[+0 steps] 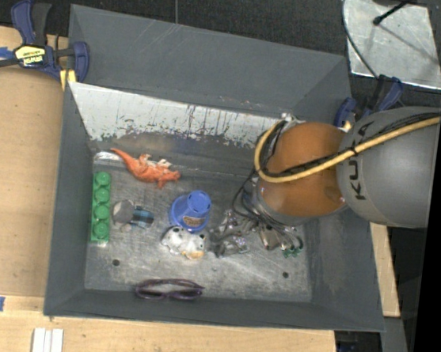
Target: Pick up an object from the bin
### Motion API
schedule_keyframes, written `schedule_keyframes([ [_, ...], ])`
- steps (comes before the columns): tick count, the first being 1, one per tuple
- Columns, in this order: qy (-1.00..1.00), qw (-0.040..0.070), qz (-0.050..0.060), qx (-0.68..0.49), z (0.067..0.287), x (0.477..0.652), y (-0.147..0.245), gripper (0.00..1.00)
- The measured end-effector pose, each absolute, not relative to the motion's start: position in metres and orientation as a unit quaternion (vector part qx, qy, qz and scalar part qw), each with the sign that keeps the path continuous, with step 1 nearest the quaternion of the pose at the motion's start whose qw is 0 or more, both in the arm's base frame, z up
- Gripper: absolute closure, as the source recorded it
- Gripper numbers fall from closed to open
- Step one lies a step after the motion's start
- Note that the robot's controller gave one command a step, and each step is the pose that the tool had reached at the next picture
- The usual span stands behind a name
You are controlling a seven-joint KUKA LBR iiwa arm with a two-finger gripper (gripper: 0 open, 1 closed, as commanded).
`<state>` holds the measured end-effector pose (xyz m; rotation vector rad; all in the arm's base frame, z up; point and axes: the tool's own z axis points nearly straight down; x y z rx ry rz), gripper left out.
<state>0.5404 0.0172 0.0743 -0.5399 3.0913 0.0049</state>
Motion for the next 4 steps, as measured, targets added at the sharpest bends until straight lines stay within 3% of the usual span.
schedule_keyframes([
  [2,0.938,0.003,-0.001,-0.346,0.118,0.536,0.015,1.00],
  [3,0.937,0.002,0.000,-0.349,0.119,0.534,0.017,1.00],
  [4,0.940,0.003,-0.001,-0.340,0.158,0.547,0.016,1.00],
])
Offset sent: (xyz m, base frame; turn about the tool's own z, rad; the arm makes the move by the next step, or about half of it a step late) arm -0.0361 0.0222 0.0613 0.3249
